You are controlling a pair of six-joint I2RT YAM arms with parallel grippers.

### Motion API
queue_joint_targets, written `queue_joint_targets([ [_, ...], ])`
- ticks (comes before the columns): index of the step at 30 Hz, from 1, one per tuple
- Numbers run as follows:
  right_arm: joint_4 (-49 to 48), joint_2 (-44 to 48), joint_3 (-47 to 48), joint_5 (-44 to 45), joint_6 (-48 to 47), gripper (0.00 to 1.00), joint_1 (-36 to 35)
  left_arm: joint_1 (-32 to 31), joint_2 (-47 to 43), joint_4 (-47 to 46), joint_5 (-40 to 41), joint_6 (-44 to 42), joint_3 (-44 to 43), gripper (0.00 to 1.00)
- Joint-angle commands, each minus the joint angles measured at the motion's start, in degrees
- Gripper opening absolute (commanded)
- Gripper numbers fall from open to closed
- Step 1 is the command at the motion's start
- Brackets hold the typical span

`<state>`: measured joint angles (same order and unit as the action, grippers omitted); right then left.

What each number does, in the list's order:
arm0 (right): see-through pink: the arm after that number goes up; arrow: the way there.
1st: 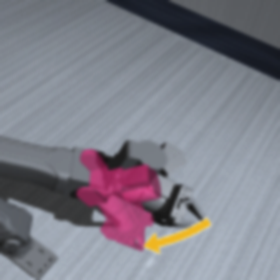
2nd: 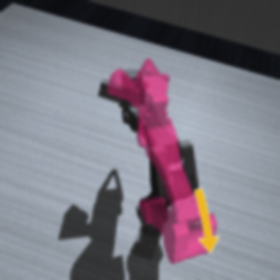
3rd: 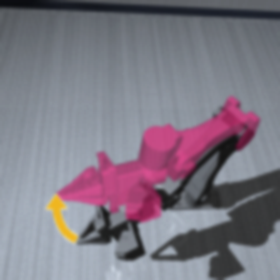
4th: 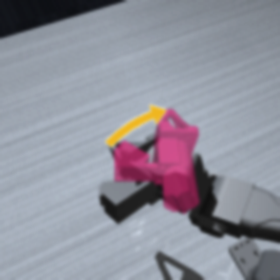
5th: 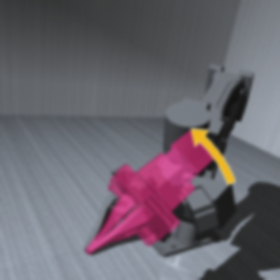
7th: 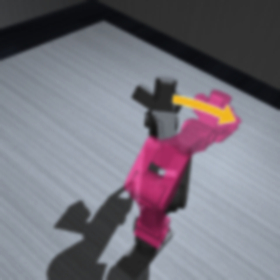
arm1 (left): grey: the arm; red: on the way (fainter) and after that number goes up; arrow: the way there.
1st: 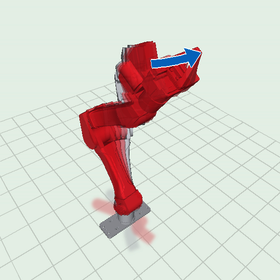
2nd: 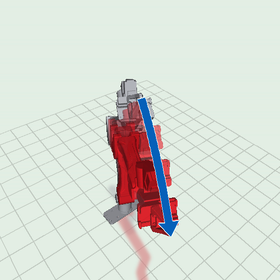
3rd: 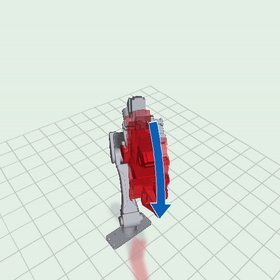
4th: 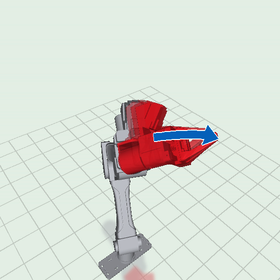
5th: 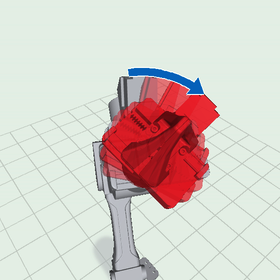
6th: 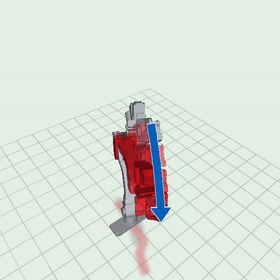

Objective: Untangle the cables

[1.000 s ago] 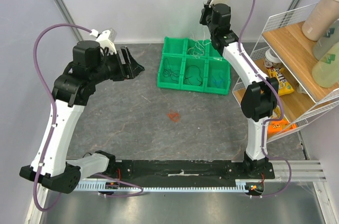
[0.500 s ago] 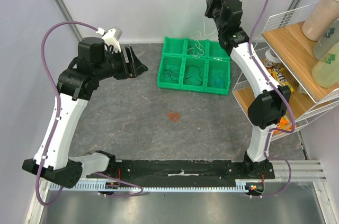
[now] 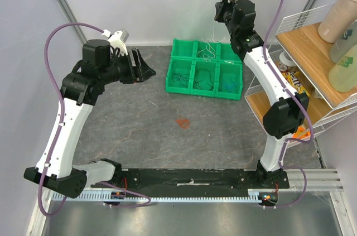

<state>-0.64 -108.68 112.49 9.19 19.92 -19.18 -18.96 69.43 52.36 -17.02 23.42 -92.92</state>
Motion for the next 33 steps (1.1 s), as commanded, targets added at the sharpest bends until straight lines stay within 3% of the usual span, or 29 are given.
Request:
queue_joint_targets([
  [1,-0.94,4.36,4.49,0.13,-0.41,0.00,-0.16,0.68,-0.35,-1.91,-1.08,-1.80,-0.50,0.71],
  [11,-1.20,4.36,8.27,0.66,-0.15,0.00,-0.24,0.94,-0.35,-1.91,-1.87,-1.36,-0.85,0.70],
  [26,-4.01,1.90,-0.43,1.09,-0.32,0.00,-0.24,1.21,-1.40,-2.70,-2.85,-1.36,1.60,0.70],
  [33,-2.78,-2.32,5.19,0.48,-0.32,0.00,-0.33,1.38,-0.70,-2.70,-3.55,-1.18,0.73,0.70],
])
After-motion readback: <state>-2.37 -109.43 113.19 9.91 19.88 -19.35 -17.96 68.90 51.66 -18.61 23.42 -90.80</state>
